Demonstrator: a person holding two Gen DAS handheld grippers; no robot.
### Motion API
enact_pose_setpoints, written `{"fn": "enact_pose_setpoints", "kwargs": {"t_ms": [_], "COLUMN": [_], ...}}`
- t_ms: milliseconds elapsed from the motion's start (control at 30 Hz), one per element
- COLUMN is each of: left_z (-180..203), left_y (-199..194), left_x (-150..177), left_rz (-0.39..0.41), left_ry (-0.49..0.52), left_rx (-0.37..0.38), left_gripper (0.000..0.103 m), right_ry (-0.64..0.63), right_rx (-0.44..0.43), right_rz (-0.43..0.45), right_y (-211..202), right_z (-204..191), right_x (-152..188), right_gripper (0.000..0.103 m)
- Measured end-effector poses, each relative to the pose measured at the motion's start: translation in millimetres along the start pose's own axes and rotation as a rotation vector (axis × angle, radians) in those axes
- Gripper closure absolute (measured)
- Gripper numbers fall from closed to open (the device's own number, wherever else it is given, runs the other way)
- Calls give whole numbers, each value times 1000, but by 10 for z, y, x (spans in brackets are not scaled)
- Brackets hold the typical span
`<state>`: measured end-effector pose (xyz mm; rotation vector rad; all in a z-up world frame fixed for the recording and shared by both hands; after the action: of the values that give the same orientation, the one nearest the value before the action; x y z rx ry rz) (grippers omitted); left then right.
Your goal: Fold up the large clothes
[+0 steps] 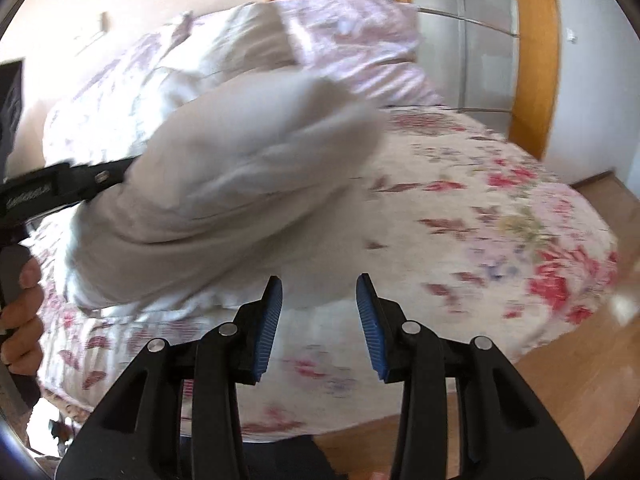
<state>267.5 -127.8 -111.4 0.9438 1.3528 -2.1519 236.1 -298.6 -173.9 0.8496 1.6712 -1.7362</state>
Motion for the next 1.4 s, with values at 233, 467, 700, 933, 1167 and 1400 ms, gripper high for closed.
{"fn": "enact_pose_setpoints", "kwargs": {"t_ms": [233, 467, 700, 933, 1167, 1400], "left_z": [-1, -4, -2, 3, 1, -3], "left_y": [2, 10, 14, 27, 28, 26], "left_x": [-3, -3, -3, -6, -10, -34], "left_rz": [3, 4, 5, 6, 8, 12], "left_ry": [-3, -3, -4, -2, -3, -6], "left_rx": [4, 3, 3, 6, 10, 23], "left_gripper": [23, 22, 22, 22, 22, 21], "right_ry": [70, 24, -85, -155, -168, -152], "right_rx": [135, 93, -64, -114, -130, -129], "right_rz": [65, 207, 206, 195, 162, 81], "right_y": [-122, -452, -389, -318, -131, 235], "right_z": [600, 445, -226, -655, -807, -762], "right_x": [-327, -931, -1181, -1257, -1335, -1264], "right_gripper": [62, 62, 62, 62, 62, 63]}}
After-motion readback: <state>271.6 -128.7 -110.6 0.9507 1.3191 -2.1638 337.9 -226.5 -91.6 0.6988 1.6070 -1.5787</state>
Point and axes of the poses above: each gripper's, at about its wrist camera, not at the fingertips, and y roughly the way its jaws point, z to its right, x to its underside, the point moved 10 cm from there along y, roughly the way its jaws point, and after that the axes turned 11 degrees about x, right-handed, at the moved point
